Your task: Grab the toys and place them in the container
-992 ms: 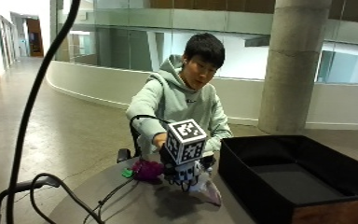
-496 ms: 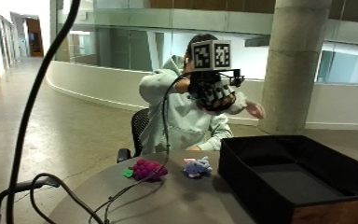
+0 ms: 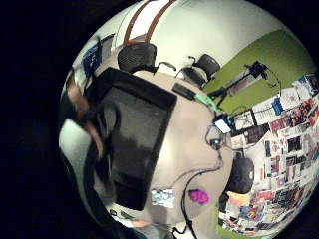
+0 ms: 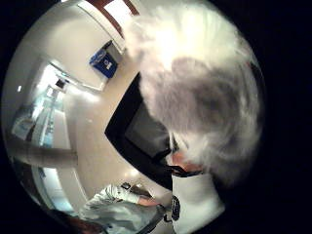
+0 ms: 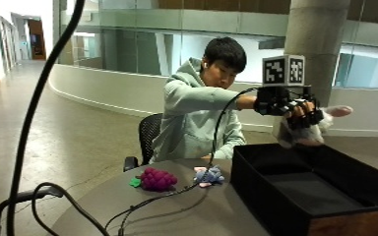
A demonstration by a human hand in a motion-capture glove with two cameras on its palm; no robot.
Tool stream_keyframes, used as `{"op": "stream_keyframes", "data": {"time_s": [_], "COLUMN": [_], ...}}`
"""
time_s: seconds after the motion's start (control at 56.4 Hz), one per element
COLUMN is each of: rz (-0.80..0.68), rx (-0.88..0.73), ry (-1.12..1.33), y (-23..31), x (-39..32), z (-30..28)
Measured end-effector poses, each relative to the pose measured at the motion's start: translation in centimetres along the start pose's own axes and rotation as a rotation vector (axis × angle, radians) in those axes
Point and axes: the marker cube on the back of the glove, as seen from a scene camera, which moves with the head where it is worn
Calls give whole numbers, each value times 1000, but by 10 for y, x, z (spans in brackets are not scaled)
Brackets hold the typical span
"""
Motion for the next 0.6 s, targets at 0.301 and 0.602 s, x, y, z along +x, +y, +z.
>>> {"op": "stream_keyframes", "data": {"time_s": [0.301,0.602], "rz": [-35,76], "rx": [-76,-77], "ry": [-29,6], "y": [18,106], "x": [-4,135], "z": [-4,-76]}}
